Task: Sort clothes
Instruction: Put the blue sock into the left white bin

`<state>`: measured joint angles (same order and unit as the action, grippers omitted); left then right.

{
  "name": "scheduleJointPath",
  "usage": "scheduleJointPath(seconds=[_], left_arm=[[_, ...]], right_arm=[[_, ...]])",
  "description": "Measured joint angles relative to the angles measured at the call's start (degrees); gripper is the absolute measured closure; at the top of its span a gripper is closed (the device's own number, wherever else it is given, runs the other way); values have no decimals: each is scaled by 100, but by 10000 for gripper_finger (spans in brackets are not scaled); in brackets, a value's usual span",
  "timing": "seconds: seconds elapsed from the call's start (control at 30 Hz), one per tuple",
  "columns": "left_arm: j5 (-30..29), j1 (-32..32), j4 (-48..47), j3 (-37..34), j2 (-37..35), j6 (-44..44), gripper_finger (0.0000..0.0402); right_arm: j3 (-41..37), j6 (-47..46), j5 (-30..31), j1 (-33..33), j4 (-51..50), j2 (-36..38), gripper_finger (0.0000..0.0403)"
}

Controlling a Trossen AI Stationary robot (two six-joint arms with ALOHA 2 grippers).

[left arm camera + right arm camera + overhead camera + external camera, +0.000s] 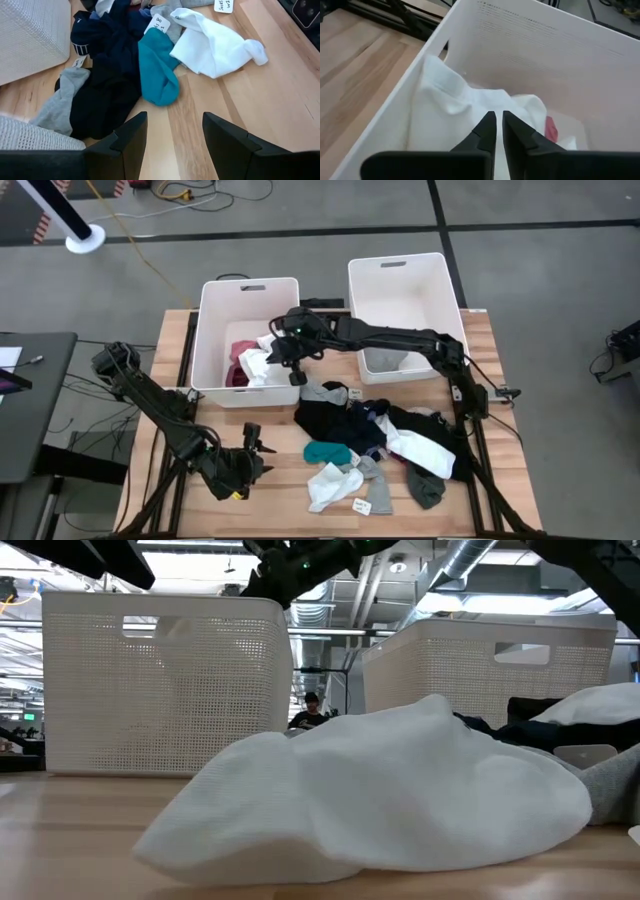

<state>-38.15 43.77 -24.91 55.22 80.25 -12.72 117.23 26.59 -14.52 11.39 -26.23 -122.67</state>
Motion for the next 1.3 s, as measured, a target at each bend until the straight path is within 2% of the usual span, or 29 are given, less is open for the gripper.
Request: scheduleJointPath(seconds=[0.27,0.53,0.63,0.8,1.1,1.3], left_arm=[[39,0,-6,0,0,2,217],[46,-4,74,0,0,147,217],[212,-13,201,0,0,192,217],[507,-15,497,0,0,392,217],[957,-140,920,0,21,609,217],[1001,-359,989,0,302,702,217]], right_arm=[[564,32,157,-35,-777,56,343],[1407,104,155,-150,-1769,287,340],[1768,109,155,-220,-2221,369,340],[1700,133,158,-383,-2367,865,340],[1700,-174,331,-741,-3538,1783,340],[1700,-472,422,-1131,-4662,2114,340]])
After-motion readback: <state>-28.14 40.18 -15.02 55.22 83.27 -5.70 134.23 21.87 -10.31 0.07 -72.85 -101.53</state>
